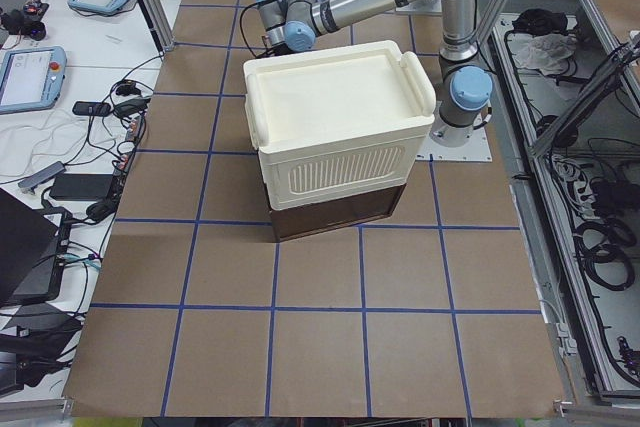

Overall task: Pull drawer sideways
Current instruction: 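Pull the handle with the left gripper, sliding the drawer outward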

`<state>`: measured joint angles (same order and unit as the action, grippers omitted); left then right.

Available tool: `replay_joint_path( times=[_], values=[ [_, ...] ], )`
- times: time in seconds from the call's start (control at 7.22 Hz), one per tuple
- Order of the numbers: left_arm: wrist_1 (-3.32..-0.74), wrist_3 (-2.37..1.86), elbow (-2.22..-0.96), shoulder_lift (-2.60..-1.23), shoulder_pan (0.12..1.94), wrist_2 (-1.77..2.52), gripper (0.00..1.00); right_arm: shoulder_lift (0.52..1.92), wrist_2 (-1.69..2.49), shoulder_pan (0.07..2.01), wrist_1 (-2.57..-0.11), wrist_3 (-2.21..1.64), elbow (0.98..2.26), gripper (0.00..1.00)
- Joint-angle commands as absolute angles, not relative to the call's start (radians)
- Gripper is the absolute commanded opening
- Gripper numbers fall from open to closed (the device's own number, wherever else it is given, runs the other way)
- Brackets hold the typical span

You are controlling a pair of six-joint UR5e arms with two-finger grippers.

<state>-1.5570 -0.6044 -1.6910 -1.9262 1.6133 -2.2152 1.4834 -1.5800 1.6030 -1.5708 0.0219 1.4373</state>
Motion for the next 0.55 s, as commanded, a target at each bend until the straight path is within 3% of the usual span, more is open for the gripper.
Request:
replay_joint_path(
  times=[0.0,0.42],
  values=[
    [-1.557,-0.606,-1.68,-1.93,1.629,-2.203,0.2,1.483,-1.582,1.603,-1.571,0.021,1.437,1.0],
    [-1.559,-0.612,-1.666,-1.931,1.634,-2.191,0.21,1.483,-1.58,1.603,-1.571,0.021,1.437,1.0]
  ],
)
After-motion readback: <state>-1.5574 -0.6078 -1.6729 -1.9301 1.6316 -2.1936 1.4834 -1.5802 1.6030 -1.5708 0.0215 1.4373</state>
